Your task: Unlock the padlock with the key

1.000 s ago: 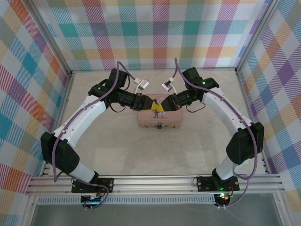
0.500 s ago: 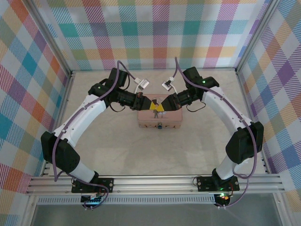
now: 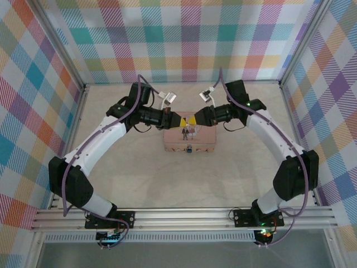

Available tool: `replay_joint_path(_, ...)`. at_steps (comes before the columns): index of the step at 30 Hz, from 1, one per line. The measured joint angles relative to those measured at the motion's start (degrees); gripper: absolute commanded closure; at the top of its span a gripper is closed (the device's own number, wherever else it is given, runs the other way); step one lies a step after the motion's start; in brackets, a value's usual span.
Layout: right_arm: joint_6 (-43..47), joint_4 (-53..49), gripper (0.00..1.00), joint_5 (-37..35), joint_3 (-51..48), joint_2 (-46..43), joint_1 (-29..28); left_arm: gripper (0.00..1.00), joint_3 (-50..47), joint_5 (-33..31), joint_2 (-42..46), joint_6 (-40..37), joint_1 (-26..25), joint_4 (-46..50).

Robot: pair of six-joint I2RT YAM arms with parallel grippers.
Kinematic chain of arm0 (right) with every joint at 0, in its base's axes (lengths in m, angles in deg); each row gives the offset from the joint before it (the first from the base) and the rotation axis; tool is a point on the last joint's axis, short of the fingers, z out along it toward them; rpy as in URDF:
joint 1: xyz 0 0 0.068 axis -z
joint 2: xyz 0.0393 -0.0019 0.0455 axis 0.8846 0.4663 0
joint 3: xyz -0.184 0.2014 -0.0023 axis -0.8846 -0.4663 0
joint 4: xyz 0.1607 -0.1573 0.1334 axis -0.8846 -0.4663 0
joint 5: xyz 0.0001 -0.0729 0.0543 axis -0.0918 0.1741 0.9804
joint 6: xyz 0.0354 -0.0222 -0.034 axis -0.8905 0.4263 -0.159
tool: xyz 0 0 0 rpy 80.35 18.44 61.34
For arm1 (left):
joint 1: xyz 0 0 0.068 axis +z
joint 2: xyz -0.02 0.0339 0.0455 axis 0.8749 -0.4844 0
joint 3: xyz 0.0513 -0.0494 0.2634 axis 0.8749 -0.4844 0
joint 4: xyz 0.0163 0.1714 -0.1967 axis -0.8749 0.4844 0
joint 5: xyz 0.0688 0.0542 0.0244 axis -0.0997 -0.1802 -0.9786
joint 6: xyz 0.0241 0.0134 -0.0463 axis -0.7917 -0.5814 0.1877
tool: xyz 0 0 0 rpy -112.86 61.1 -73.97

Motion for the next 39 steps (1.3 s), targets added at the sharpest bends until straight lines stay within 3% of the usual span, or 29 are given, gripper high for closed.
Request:
replay_joint_path(9, -26.03, 36.5, 0.57, -15.3, -21.62, -12.0, 0.68, 1.0, -13.62, -13.29, 7.56, 18.78, -0.28, -24.06)
replay_joint_path(16, -35.69, 52.46, 0.62, -24.92, -29.09, -13.05, -4.04, 1.0, -20.79, -22.43, 10.29, 26.82, -4.7, -38.14)
replay_joint_path(24, -39.91, 61.75, 0.74, -28.17, -29.49, -13.18, -5.31, 1.0, -21.27, -26.91, 11.06, 28.98, -6.93, -43.63)
replay_joint_path(39, -43.82, 68.74, 0.71, -28.33, -29.44, -13.0, -5.86, 1.0, -21.4, -28.28, 12.74, 29.62, -7.58, -46.38)
